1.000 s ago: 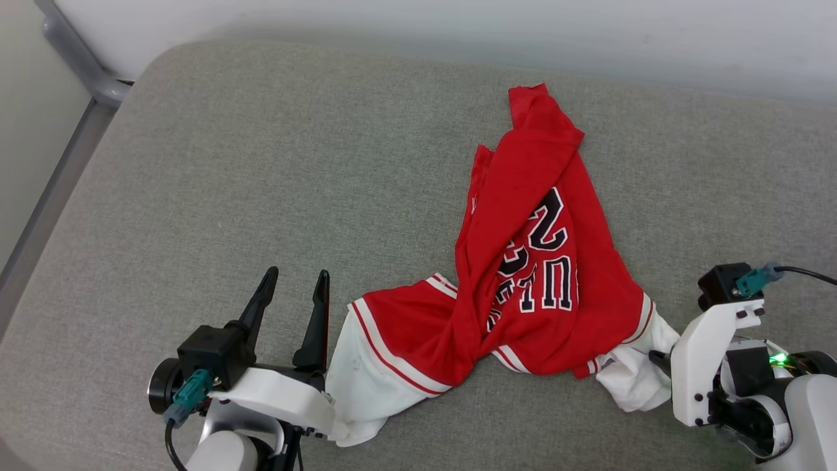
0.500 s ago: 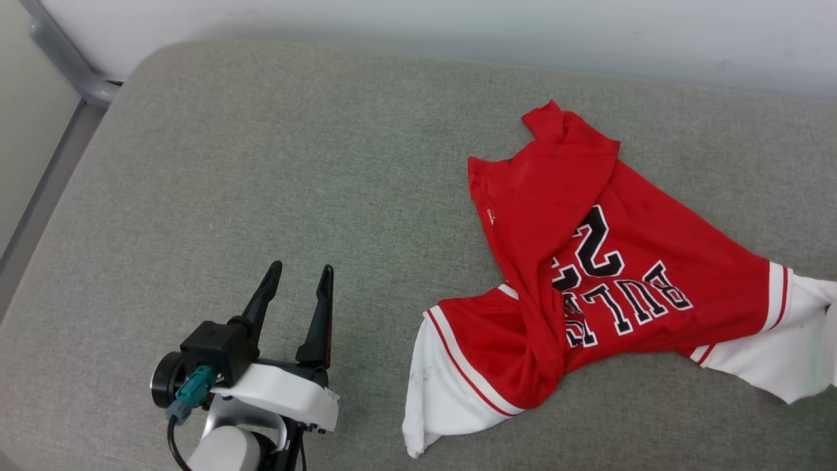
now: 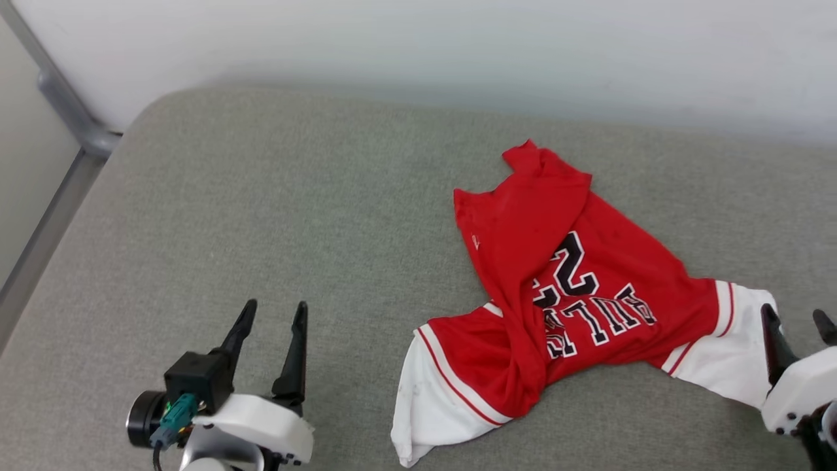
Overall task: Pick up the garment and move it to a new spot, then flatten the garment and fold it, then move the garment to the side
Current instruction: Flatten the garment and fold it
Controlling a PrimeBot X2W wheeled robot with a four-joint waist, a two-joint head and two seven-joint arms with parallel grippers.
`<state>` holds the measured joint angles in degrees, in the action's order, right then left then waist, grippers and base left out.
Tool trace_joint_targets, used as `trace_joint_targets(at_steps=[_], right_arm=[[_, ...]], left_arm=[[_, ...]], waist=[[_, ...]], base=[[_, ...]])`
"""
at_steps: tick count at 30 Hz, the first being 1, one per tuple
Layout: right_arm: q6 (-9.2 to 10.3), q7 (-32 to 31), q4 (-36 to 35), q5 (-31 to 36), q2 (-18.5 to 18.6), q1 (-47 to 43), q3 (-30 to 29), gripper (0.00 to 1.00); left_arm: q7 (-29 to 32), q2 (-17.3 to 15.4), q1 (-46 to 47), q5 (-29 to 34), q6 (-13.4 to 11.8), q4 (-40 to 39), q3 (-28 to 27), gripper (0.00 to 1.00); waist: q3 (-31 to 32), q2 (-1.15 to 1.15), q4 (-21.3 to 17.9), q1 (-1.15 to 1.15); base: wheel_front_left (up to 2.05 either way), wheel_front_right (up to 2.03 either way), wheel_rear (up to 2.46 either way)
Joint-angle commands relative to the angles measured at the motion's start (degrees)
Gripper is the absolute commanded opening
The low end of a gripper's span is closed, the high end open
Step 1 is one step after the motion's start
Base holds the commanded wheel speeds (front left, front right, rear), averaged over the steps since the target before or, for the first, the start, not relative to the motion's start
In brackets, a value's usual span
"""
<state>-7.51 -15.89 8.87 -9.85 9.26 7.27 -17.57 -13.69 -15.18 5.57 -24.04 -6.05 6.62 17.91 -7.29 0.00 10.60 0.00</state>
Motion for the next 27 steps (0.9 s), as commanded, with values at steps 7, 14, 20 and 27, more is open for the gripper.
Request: trace_joint_targets(at_steps=[7, 14, 20, 27], right_arm=[[0.04, 11.1, -6.8, 1.8, -3.8, -7.6, 4.7, 1.00], [0.04, 13.0, -14.5, 0.6, -5.9, -13.8, 8.6, 1.00], [0.04, 11.1, -19.2, -0.7, -6.4, -17.8, 10.4, 1.00], [0.04, 9.4, -21.8, -1.7, -6.4, -17.8, 11.9, 1.00]], left_arm=[[2.1, -2.5, -4.5, -0.1, -2.0, -1.8, -1.0, 1.00], [4.0, -4.1, -6.2, -0.1, -3.0, -3.2, -1.4, 1.00], [14.4, -6.0, -4.0, -2.1, 0.8, -3.7, 2.5, 1.00], [33.6, -7.5, -1.7, -6.2, 6.2, -3.7, 9.4, 1.00]], waist=[[6.7, 0.00, -3.1, 0.00], [8.5, 0.00, -4.9, 0.00], [8.5, 0.00, -6.8, 0.00], [6.9, 0.00, -9.6, 0.00]], base=[[0.00, 0.00, 0.00], [0.00, 0.00, 0.00], [0.00, 0.00, 0.00], [0.00, 0.00, 0.00]])
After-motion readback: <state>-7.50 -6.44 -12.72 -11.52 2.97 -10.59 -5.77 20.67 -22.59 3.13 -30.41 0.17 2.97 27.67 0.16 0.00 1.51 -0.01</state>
